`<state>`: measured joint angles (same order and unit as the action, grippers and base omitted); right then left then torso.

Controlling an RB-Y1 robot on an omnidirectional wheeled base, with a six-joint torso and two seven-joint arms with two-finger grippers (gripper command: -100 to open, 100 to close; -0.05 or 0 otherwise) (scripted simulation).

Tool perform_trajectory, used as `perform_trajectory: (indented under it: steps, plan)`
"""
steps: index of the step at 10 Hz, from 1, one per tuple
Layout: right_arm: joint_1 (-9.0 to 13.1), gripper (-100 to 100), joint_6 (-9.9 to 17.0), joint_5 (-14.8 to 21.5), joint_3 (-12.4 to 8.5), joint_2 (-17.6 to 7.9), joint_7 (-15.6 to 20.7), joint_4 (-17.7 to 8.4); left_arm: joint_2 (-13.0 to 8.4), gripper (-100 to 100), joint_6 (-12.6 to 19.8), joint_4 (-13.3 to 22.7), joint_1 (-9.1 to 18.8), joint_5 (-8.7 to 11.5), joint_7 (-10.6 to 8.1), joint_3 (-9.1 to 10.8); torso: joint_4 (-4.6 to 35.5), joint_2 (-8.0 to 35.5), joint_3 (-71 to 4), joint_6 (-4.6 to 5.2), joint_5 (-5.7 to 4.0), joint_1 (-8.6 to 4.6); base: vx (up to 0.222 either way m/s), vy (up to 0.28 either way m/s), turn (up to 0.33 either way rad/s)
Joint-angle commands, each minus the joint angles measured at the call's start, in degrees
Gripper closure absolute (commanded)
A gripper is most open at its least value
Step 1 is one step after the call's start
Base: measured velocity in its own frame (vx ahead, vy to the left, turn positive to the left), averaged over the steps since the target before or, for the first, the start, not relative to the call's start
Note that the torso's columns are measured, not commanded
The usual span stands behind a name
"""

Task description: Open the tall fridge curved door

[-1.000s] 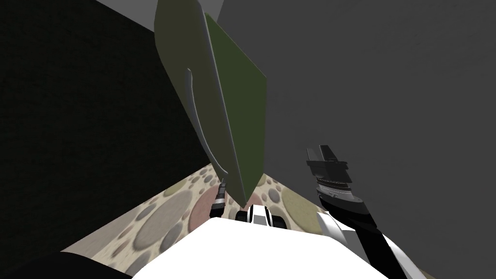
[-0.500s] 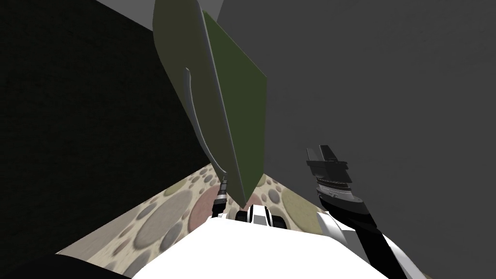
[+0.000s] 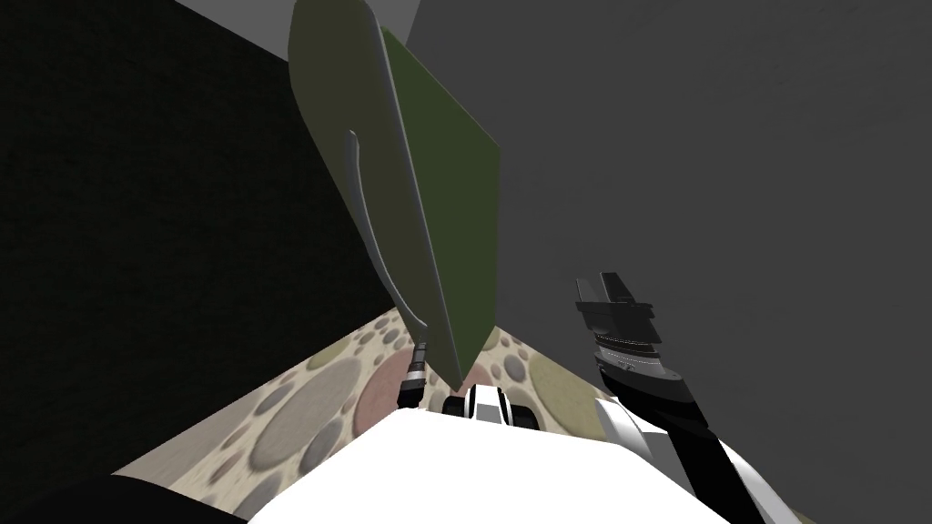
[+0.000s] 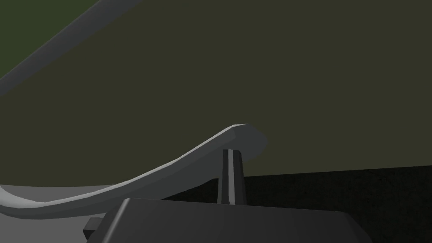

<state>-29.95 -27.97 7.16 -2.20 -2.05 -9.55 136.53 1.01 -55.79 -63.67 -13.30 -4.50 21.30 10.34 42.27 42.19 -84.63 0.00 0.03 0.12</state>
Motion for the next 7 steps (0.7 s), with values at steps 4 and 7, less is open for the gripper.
perform_trajectory:
  steps: [4, 7]
  plan:
    - [0.0, 0, 0.0, 0.0, 0.0, 0.0, 0.0, 0.0, -6.2, -100, 2.5, -1.7, 0.2, -0.4, -0.32, 0.31, 0.0, 0.1, 0.1, -0.01, -0.05, -0.18, -0.013, -0.017, 0.002]
    - [0.0, 0, 0.0, 0.0, 0.0, 0.0, 0.0, 0.0, -8.6, -100, 5.9, -3.8, 0.7, -0.9, -0.73, 0.68, 0.1, 0.1, 0.1, -0.02, -0.07, -0.14, -0.027, -0.036, 0.004]
